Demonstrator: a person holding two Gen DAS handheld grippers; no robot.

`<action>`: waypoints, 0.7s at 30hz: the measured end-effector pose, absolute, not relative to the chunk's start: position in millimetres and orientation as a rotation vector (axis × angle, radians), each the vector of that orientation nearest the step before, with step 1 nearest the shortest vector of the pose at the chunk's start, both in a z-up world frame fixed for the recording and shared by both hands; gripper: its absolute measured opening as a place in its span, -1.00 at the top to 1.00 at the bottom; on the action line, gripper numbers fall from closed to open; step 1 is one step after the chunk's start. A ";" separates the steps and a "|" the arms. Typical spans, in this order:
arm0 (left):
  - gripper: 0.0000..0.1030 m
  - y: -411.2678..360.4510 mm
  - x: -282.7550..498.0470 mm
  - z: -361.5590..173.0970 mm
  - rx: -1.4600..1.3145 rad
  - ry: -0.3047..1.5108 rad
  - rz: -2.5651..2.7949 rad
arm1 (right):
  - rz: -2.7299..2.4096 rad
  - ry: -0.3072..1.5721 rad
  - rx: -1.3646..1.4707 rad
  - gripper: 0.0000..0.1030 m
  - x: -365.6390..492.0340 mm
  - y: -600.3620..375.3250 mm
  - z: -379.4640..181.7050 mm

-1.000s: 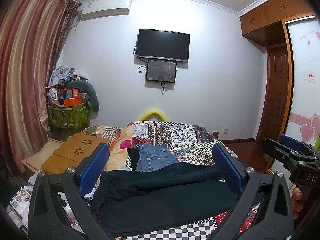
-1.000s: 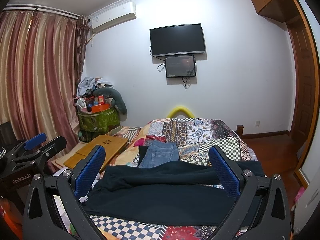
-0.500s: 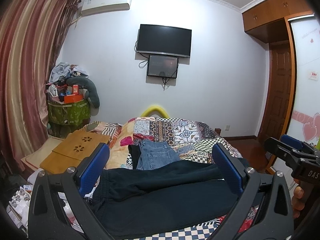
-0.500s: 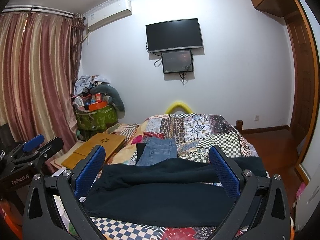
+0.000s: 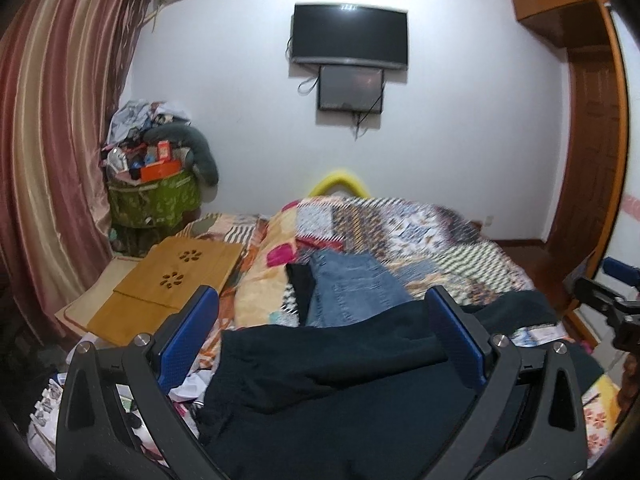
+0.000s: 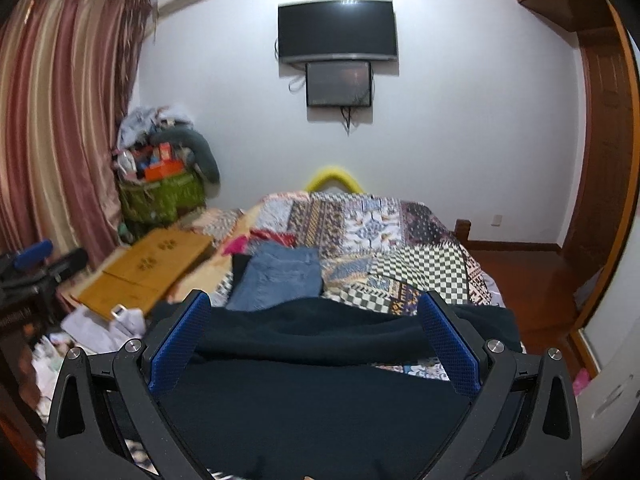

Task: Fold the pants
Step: 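Lower both grippers onto the teal trousers' waistband and close on it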

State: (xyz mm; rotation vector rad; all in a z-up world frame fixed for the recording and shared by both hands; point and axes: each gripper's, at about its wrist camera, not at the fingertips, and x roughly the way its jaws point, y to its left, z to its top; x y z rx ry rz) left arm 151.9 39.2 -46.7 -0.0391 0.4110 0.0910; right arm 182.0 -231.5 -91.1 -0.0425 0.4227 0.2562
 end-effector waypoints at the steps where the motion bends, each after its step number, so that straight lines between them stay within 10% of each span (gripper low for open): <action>1: -1.00 45.3 162.8 -52.3 -0.038 0.429 0.101 | 0.255 0.435 -0.050 -0.99 189.1 -231.6 -94.9; 11: -0.98 127.6 265.5 -144.3 -0.113 0.709 0.205 | 0.245 0.624 -0.126 -0.99 280.8 -244.6 -149.1; 21: -0.37 202.7 339.1 -246.9 -0.214 0.978 0.253 | 0.268 0.786 -0.194 -0.94 366.8 -253.4 -202.3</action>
